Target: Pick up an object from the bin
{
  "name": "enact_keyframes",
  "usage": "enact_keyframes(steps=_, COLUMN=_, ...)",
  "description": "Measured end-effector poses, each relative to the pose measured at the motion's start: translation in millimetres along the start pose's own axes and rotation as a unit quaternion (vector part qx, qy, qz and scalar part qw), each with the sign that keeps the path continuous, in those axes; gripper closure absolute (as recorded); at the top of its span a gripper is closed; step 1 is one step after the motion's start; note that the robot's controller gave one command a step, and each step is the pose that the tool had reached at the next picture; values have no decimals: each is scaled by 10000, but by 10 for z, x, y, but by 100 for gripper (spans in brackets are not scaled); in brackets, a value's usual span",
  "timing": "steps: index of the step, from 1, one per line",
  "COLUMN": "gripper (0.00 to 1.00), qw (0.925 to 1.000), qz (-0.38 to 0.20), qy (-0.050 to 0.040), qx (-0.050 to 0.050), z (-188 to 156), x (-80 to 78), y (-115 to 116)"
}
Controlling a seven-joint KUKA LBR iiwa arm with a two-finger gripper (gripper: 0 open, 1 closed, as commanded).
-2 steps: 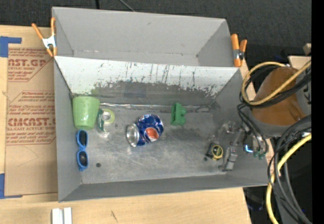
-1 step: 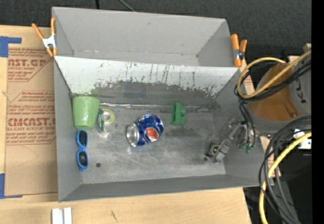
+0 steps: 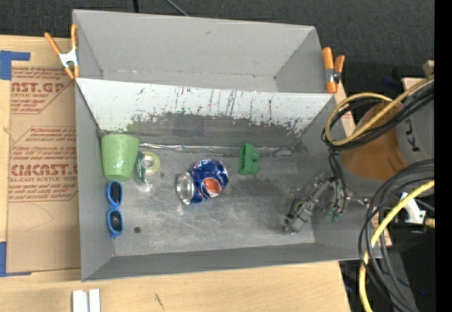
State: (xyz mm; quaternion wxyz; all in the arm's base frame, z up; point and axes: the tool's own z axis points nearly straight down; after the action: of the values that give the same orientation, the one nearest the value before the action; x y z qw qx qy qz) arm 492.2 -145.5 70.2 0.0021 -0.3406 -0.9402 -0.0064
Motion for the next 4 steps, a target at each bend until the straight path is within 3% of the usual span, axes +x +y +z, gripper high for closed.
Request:
enact_keyframes(steps=1, gripper=0, qw=9994, qz=355, qy=-11, qx=30, z=10, x=-12, y=106)
enact_keyframes(steps=2, gripper=100, qw=9993, qz=372, qy=-33, qx=43, z=-7, x=-35, y=82)
enact_keyframes(steps=3, gripper=100, qw=9993, qz=359, qy=-35, qx=52, z=-18, x=-28, y=89)
enact_keyframes(steps=4, gripper=100, qw=9994, qz=350, qy=-62, qx=40, z=-587, x=-32, y=107)
